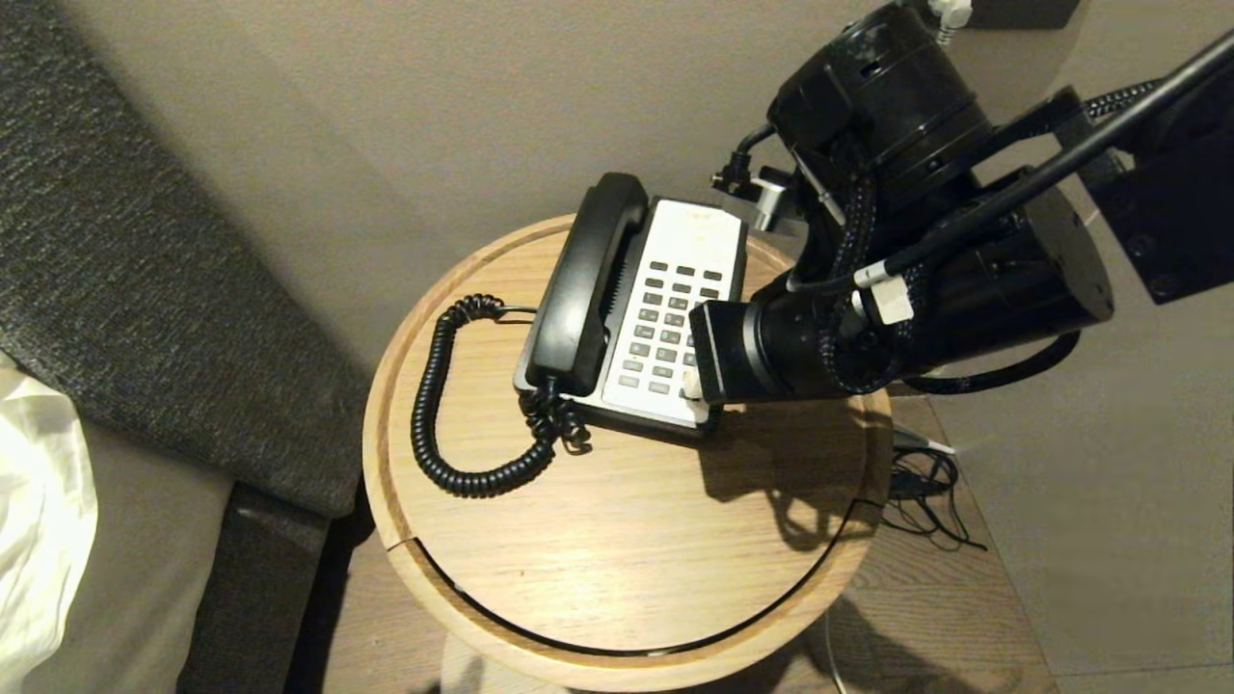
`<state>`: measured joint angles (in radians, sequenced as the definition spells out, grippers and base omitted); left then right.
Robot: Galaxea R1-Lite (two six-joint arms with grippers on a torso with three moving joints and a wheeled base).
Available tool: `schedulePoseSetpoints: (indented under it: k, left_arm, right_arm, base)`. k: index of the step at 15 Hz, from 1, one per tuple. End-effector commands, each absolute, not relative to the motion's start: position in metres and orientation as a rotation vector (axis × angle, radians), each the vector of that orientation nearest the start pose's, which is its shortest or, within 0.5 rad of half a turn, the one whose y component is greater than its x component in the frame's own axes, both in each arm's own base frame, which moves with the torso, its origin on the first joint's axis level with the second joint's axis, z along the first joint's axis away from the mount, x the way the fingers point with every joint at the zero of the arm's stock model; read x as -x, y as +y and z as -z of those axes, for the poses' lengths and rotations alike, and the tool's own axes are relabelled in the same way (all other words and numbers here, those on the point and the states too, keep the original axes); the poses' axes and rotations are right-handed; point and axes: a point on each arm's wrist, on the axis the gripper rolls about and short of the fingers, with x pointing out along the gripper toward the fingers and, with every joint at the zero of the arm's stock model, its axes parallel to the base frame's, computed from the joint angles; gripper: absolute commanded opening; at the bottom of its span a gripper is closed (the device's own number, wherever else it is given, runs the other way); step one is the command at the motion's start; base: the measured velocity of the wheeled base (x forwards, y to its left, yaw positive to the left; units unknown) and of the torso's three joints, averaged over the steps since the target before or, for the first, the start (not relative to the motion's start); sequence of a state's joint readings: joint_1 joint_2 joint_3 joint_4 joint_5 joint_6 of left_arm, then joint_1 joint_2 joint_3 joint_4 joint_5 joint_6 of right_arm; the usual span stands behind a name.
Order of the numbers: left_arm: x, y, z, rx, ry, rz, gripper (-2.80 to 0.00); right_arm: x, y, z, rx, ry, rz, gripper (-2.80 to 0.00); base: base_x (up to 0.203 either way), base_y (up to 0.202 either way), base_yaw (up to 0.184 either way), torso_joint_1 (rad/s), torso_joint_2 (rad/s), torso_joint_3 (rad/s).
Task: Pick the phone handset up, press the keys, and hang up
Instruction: End the call using the dial pad
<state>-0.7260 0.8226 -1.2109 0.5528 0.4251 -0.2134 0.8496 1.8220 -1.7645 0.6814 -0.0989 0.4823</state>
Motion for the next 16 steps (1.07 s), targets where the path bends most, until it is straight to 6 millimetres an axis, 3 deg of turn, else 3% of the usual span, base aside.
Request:
schedulePoseSetpoints:
  k: [1, 6, 9, 14, 16]
  left_arm:
    - [-0.026, -0.011, -0.339, 0.123, 0.169, 0.280, -2.80]
    - [-0.026, -0.010, -0.339, 0.125, 0.167, 0.284, -2.80]
    - [-0.024, -0.009, -0.338, 0.126, 0.168, 0.279, -2.80]
    - [-0.020, -0.003, -0.329, 0.141, 0.159, 0.178, -2.80]
    - [-0.014, 0.002, -0.319, 0.154, 0.147, 0.129, -2.80]
  right_arm:
    - [-0.222, 0.249, -0.282, -0.090, 0.834, -0.524, -2.80]
    - [-0.222, 0.249, -0.281, -0.085, 0.835, -0.525, -2.80]
    - [-0.215, 0.242, -0.292, -0.105, 0.809, -0.535, -2.80]
    - [-0.184, 0.206, -0.327, -0.152, 0.738, -0.553, -2.80]
    - [-0.166, 0.185, -0.332, -0.158, 0.721, -0.540, -2.80]
  base:
    - [0.000, 0.000, 0.000, 0.000, 0.00, 0.000]
    - [0.000, 0.000, 0.000, 0.000, 0.00, 0.000]
    - [0.000, 0.000, 0.000, 0.000, 0.00, 0.000]
    - [0.000, 0.000, 0.000, 0.000, 0.00, 0.000]
    - [0.000, 0.000, 0.000, 0.000, 0.00, 0.000]
